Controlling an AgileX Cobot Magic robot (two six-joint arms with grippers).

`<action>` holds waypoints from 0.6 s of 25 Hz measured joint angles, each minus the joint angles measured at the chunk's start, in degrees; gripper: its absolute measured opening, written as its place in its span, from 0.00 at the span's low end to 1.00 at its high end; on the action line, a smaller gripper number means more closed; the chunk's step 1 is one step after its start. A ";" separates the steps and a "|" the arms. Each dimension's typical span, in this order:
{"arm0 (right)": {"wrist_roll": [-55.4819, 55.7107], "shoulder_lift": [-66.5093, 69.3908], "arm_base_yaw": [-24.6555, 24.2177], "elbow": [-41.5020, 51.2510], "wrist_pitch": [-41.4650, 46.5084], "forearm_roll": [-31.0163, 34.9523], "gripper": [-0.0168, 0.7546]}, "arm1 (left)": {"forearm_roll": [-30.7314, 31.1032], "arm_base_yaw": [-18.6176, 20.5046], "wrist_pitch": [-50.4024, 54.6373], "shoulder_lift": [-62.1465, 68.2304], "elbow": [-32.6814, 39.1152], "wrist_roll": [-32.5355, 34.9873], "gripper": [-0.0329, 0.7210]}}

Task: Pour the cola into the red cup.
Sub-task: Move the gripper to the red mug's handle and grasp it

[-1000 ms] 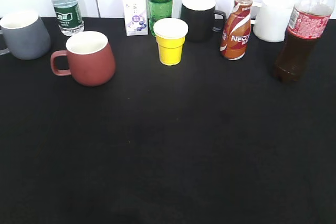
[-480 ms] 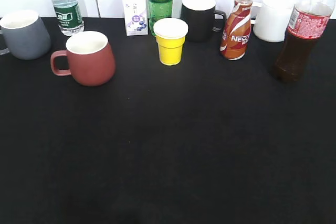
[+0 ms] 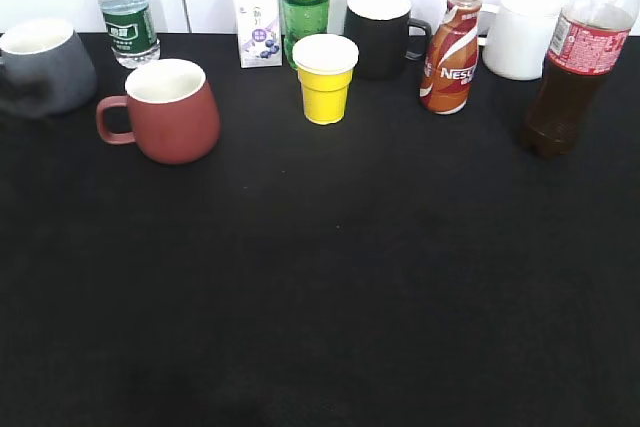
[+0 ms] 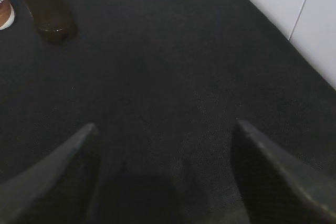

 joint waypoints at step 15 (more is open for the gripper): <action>0.00 0.00 0.00 0.00 0.00 0.17 0.78 | 2.60 -2.90 -29.78 28.59 0.35 -0.22 0.64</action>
